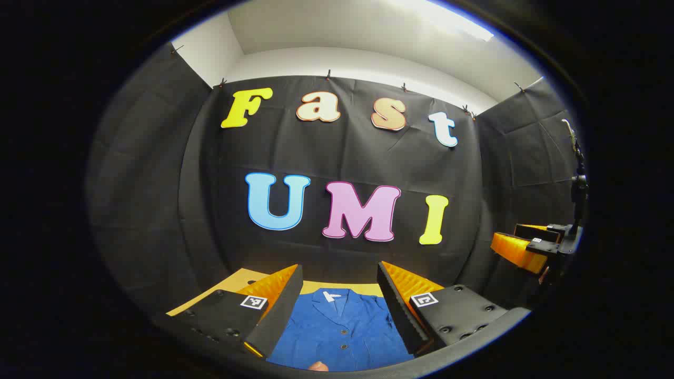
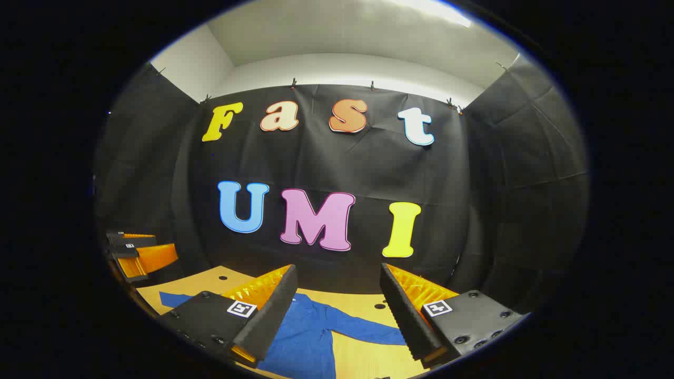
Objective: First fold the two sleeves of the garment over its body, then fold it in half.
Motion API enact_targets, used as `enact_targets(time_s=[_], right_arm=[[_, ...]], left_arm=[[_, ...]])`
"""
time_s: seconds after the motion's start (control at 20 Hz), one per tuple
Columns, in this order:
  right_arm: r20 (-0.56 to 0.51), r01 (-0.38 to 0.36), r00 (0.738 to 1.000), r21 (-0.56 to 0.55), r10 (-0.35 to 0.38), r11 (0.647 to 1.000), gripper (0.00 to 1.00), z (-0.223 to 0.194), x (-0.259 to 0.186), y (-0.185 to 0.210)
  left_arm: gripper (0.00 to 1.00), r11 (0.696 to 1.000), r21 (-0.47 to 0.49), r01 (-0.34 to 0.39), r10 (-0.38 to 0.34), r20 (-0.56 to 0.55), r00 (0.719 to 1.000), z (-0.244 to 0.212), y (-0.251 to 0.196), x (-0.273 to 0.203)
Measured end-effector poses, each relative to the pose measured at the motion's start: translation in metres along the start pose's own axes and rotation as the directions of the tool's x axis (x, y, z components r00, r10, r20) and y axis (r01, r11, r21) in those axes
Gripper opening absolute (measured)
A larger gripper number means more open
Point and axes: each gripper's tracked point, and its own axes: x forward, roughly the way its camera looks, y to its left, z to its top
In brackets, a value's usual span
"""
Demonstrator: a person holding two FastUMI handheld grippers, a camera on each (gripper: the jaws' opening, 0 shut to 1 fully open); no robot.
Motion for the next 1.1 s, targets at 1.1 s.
enact_targets(time_s=[1.1], right_arm=[[-0.036, 0.017, 0.999, -0.008, -0.017, 1.000, 0.99, -0.010, 0.017, 0.000]], left_arm=[[0.81, 1.000, 0.000, -0.018, 0.018, -0.001, 1.000, -0.007, 0.017, 0.009]])
